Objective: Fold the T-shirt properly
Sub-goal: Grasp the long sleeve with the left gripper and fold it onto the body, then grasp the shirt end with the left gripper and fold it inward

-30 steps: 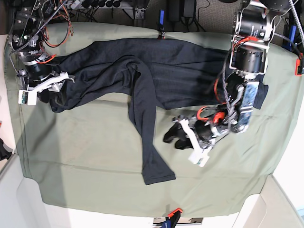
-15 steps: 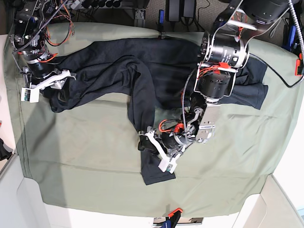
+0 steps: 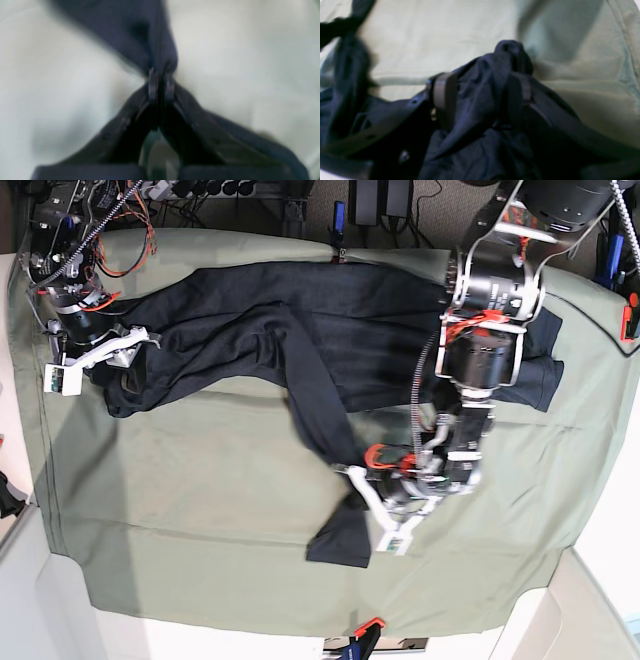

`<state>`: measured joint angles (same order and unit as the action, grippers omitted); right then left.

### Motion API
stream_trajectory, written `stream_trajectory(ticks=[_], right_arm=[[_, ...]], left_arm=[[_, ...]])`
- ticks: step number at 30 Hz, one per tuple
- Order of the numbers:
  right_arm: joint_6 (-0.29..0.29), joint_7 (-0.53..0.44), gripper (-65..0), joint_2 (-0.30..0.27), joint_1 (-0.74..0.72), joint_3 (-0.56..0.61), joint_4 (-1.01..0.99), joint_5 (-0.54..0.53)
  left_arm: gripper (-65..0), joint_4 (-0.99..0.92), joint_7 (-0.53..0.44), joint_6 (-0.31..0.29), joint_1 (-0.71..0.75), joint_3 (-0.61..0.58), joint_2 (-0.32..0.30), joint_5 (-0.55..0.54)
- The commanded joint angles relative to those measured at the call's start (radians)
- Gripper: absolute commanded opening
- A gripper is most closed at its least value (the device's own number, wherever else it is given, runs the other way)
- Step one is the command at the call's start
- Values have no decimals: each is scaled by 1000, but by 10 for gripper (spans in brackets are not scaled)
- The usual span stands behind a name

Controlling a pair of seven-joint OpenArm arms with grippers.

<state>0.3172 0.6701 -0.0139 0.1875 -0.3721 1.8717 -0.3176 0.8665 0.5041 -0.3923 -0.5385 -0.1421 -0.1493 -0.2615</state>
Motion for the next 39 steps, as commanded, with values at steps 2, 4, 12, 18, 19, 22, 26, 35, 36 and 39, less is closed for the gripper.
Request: stream_trajectory(ticks=[2, 4, 12, 18, 19, 22, 26, 35, 36, 39], right_arm=[[4, -22, -331, -5, -9, -1, 16, -12], [4, -23, -331, -5, -10, -1, 16, -12], [4, -33, -331, -6, -12, -1, 16, -11], [4, -34, -331, -8, -13, -1, 16, -11], [4, -34, -331, -8, -12, -1, 16, -11], [5, -33, -331, -8, -12, -1, 16, 2], [4, -34, -331, -8, -13, -1, 16, 3], [4, -44, -331, -8, -13, -1, 16, 3], [4, -45, -331, -8, -13, -1, 16, 3], [4, -45, -331, -8, -12, -1, 16, 3]], left_arm=[[-650, 167, 39, -60, 8, 5, -62, -78], [-650, 335, 97, -98, 77, 6, -126, -167], [-650, 927, 223, -86, 408, 21, -328, -251], [-650, 1083, 259, -62, 642, 205, -369, -217], [-650, 1085, 262, -66, 673, 239, -369, -217], [-650, 1085, 291, -93, 760, 337, -369, -227], [-634, 1085, 309, -122, 864, 433, -369, -299], [-478, 1085, 309, -144, 1025, 518, -365, -348], [-443, 1085, 309, -143, 1033, 518, -365, -348], [-325, 1085, 308, -143, 1055, 518, -365, -348]])
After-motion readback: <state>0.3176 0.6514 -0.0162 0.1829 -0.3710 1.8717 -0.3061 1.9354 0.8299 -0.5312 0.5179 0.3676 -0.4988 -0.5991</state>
